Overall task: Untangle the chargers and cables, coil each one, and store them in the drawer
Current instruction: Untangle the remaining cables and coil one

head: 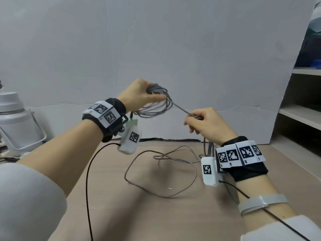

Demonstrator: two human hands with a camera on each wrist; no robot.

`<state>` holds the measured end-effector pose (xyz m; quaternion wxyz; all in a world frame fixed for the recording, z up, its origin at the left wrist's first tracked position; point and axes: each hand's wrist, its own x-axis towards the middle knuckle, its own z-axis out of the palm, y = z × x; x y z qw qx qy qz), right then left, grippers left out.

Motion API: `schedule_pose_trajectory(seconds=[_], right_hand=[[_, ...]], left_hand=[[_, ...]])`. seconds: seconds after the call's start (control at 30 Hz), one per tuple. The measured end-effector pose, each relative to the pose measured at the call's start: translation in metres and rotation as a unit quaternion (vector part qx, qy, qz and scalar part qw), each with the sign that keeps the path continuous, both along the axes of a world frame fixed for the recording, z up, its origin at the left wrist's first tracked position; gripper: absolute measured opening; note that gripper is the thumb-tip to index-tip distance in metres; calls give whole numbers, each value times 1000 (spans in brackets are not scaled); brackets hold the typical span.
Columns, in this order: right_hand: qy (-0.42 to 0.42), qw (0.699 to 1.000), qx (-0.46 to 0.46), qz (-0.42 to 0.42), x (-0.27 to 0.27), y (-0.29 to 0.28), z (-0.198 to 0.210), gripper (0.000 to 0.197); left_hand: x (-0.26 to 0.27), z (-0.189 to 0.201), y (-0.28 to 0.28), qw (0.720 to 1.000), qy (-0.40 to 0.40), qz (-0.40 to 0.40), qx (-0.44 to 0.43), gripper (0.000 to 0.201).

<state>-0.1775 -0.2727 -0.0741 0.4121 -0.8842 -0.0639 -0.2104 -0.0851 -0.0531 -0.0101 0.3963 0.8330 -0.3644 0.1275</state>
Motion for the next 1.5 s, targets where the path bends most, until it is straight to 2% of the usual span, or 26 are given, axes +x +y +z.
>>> schedule_pose_trajectory(seconds=[0.07, 0.13, 0.2, 0.27, 0.37, 0.5, 0.57, 0.7, 0.77, 0.8, 0.83, 0.87, 0.9, 0.93, 0.97, 1.03, 1.13, 1.2, 1.27, 1.37, 1.43, 1.5], right_hand=[[7, 999, -1, -37, 2, -5, -1, 18], [11, 997, 14, -80, 4, -14, -3, 19], [4, 994, 35, -101, 6, -23, -3, 20], [-8, 994, 52, -100, 5, -24, -3, 19], [-15, 995, 30, -91, 5, -15, -3, 21], [48, 978, -164, -121, 8, 1, -5, 38], [60, 971, -187, -139, 9, 12, -8, 39], [2, 971, -139, -197, 11, 23, -7, 20], [-50, 970, -69, -226, 8, 20, -4, 51], [-88, 967, -35, -237, 5, 17, -1, 55], [-127, 961, -13, -247, 2, 15, 2, 46], [-151, 955, -6, -257, 0, 13, 5, 33], [-158, 951, -11, -265, 0, 8, 7, 31], [-146, 951, -20, -271, 0, 4, 8, 38], [-107, 954, -37, -277, 2, -2, 7, 44], [1, 957, -82, -278, 8, -13, 2, 43], [101, 947, -167, -256, 13, -18, -10, 35], [80, 938, -199, -271, 13, -15, -10, 33], [25, 956, -129, -263, 12, -13, -7, 33], [-61, 977, 88, -186, 14, -7, -3, 27], [-82, 965, 230, -93, 14, 2, -3, 21], [-60, 943, 327, 6, 11, 11, -3, 21]], left_hand=[[17, 6, 12, 991, -26, 67, -111, 9], [32, 14, 27, 961, -29, 157, -225, 11], [44, 18, 41, 934, -13, 245, -259, 30], [49, 16, 49, 921, -11, 287, -263, 43], [47, 8, 42, 922, 11, 280, -268, 45], [40, -8, 21, 934, 68, 232, -264, 46], [33, -15, 5, 941, 118, 172, -265, 41], [12, -21, -22, 937, 197, 85, -275, 36], [9, -21, -26, 937, 202, 68, -278, 36], [8, -20, -26, 935, 206, 66, -282, 36], [9, -19, -26, 931, 213, 68, -289, 35], [9, -19, -25, 925, 222, 74, -299, 34], [11, -18, -23, 918, 232, 84, -311, 33], [14, -18, -21, 909, 241, 97, -327, 33], [17, -18, -18, 898, 248, 111, -347, 33], [26, -16, -10, 870, 264, 126, -397, 37], [35, -11, 5, 827, 331, 71, -448, 40], [33, -7, 10, 815, 391, -7, -427, 38], [22, -4, 10, 812, 437, -86, -378, 35], [-6, -2, 0, 799, 473, -185, -322, 28], [-24, -3, -11, 789, 484, -233, -299, 22], [-36, -7, -22, 776, 496, -265, -286, 19]])
